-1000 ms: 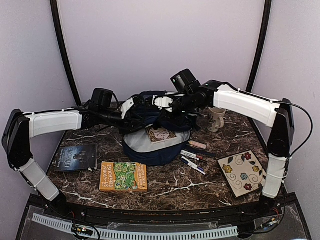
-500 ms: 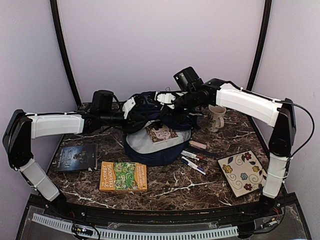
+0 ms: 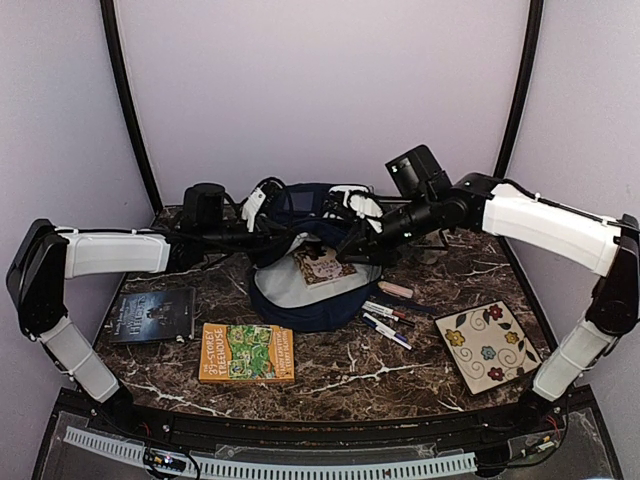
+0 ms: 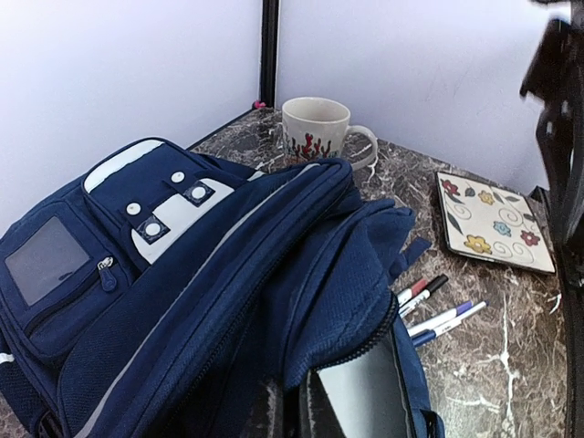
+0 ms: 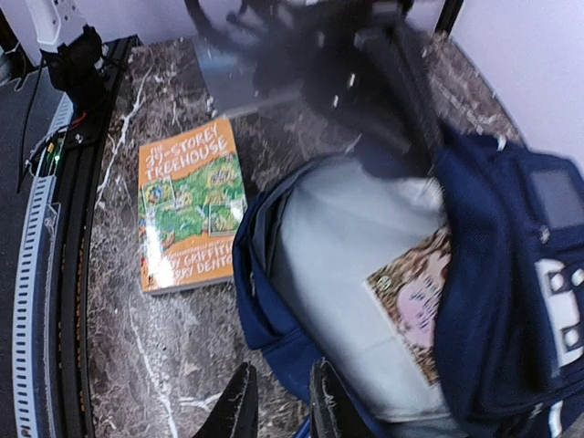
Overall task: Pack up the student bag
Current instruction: Adjust the book in the largest pocket of the bag.
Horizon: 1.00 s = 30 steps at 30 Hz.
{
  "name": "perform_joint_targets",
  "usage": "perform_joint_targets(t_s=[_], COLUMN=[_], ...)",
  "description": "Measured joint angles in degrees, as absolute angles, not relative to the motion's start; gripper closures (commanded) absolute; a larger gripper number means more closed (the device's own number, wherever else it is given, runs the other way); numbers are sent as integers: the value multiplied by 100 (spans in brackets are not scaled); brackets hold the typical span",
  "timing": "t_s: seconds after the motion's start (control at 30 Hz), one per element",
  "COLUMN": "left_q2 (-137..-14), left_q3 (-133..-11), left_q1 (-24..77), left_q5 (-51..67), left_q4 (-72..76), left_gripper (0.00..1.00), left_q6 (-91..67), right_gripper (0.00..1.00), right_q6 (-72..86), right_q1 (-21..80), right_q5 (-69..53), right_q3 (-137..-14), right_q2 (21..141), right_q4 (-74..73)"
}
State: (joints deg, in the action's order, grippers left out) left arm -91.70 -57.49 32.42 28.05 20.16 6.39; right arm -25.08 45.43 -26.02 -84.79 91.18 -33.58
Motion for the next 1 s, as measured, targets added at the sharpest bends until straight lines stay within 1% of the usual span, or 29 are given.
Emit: perform_joint_targets(t_s=[0.13, 0.23, 0.47, 0.73, 1.0], left_q2=[-9231, -9238, -9238, -9030, -8687], left_q3=[-5760, -5778, -6069, -6252, -6243], left_q1=[3247, 3273, 3341, 3389, 3430], left_q5=[2797, 2762, 2633, 2331, 2016], left_q4=[2246, 2309, 2078, 1570, 1358], left_gripper=[100, 100, 100, 100, 100], left_q6=[193, -60, -283, -290, -395], right_gripper=[82, 83, 84, 86, 83], right_q6=[-2375, -2471, -3212, -3979, -4525], right_q1=[4576, 4584, 4650, 4678, 4678], right_q5=[-2517, -2222, -1321, -742, -377], right_q3=[-7791, -7655, -7813, -7920, -8403], right_q2=[9251, 9437, 9810, 10119, 10750], right_q4=[-3214, -3159, -2729, -2456, -2250])
